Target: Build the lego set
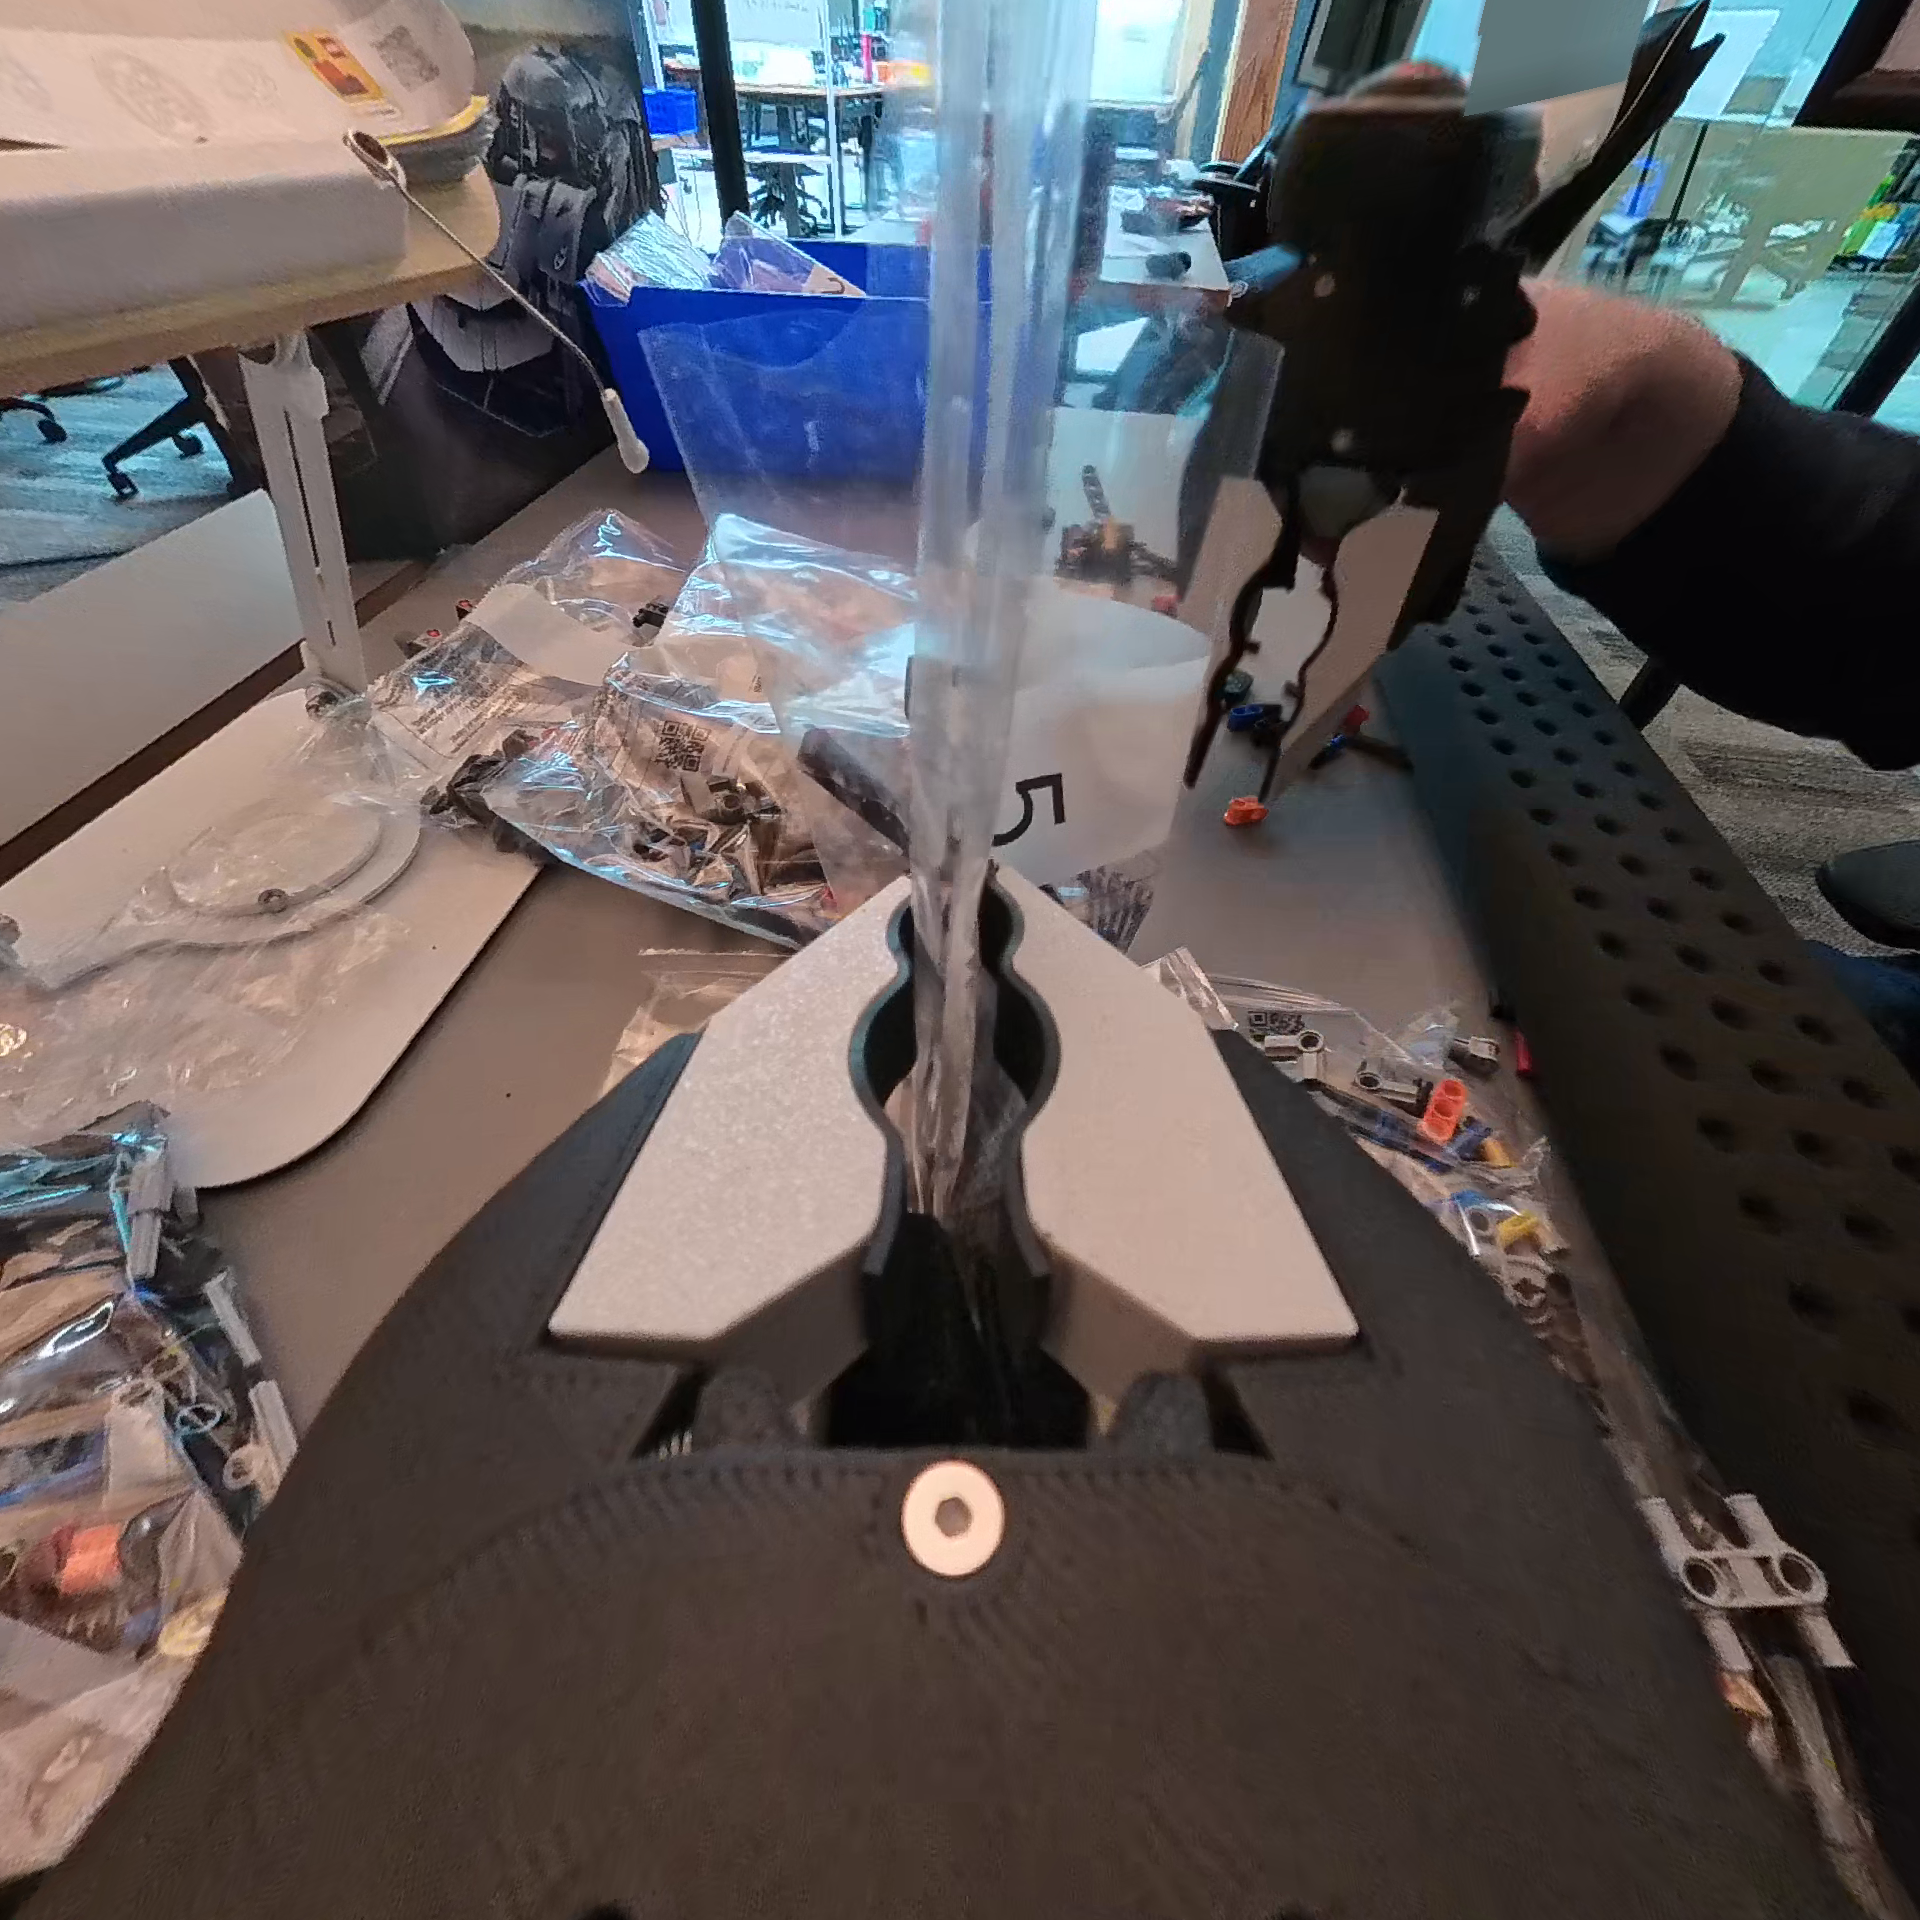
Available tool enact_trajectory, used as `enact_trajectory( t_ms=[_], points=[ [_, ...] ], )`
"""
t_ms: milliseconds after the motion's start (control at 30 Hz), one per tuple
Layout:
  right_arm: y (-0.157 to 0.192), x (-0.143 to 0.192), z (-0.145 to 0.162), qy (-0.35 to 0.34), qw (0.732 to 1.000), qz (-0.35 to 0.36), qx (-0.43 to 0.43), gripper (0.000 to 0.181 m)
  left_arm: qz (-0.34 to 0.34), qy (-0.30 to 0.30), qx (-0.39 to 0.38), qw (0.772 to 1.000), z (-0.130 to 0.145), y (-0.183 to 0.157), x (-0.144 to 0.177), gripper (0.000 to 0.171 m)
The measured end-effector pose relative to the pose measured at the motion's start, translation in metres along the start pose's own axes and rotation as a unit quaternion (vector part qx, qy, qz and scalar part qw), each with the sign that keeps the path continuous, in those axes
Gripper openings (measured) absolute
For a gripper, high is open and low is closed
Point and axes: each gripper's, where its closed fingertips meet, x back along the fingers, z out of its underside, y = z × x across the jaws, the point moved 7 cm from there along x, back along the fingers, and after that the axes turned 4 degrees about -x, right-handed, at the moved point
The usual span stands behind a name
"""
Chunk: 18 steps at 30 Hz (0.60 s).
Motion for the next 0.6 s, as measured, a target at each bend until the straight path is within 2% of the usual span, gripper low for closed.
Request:
enact_trajectory(
  t_ms=[133,267,367,500,600],
  points=[
    [0.001,-0.008,0.005,0.012,1.0,0.01,0.008,0.005,0.001,0.0,0.0,1.0,0.0,0.0,0.0,0.007],
    [-0.005,0.004,-0.007,-0.016,1.0,0.02,0.012,0.004,0.002,0.001,-0.002,1.0,0.0,-0.001,0.0,0.007],
    [-0.009,0.03,-0.038,-0.083,0.996,0.027,0.029,0.004,0.003,0.0,-0.002,1.0,-0.001,-0.001,0.0,0.007],
    [-0.016,0.077,-0.099,-0.218,0.974,0.035,0.044,0.004,0.003,0.0,-0.002,1.0,0.0,-0.001,0.0,0.007],
    [-0.02,0.095,-0.134,-0.265,0.962,0.035,0.057,0.004,0.003,0.0,-0.002,1.0,0.0,-0.001,0.0,0.007]
  ],
)
